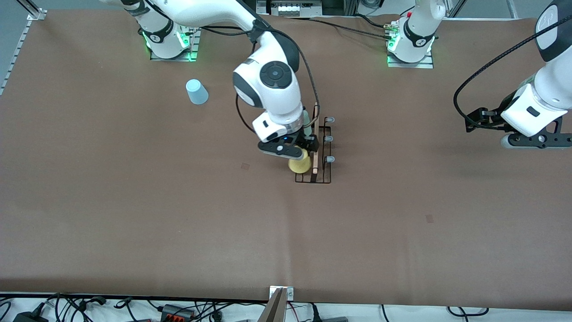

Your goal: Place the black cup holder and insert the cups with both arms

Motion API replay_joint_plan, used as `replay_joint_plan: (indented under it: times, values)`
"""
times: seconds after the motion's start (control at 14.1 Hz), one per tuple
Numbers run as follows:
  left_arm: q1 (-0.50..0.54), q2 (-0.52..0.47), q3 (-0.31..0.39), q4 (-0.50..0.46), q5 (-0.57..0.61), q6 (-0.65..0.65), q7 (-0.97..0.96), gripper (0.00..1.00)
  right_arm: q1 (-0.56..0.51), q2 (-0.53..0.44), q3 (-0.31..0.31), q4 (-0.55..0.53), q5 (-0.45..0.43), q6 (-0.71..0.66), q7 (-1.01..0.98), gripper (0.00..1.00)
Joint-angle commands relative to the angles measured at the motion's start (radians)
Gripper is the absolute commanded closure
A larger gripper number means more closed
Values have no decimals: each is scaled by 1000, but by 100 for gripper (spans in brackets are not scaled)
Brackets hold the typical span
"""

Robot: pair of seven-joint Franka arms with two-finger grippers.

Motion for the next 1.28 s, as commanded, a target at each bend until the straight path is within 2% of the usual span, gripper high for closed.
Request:
replay_joint_plan:
  times: [0.0,0.14,0.28,0.43,0.5,0.64,0.85,0.92,1.06,1.21]
  values:
    - [6,12,-4,32,-9,-24,23,0,-126,-155,64,-112,-5,-65,-62,0]
    - [5,13,-4,32,-9,-26,23,0,-250,-261,124,-219,-3,-75,-128,0]
    - [3,12,-4,32,-9,-24,23,0,-364,-376,143,-301,-2,-136,-234,0]
    - [3,13,-4,30,-9,-26,25,0,-486,-434,151,-306,4,-242,-405,0]
    - [3,13,-4,30,-9,-26,25,0,-563,-457,175,-315,21,-281,-511,0]
    - [3,13,-4,30,-9,-26,23,0,-690,-513,181,-352,37,-322,-703,0]
    - [3,13,-4,30,-9,-29,23,0,-841,-576,178,-350,37,-402,-811,0]
    - [3,13,-4,30,-9,-29,23,0,-882,-599,171,-349,40,-420,-846,0]
    - [3,13,-4,30,-11,-29,23,0,-895,-654,76,-344,60,-448,-894,0]
    - [3,13,-4,30,-11,-29,25,0,-880,-669,-7,-298,69,-493,-950,0]
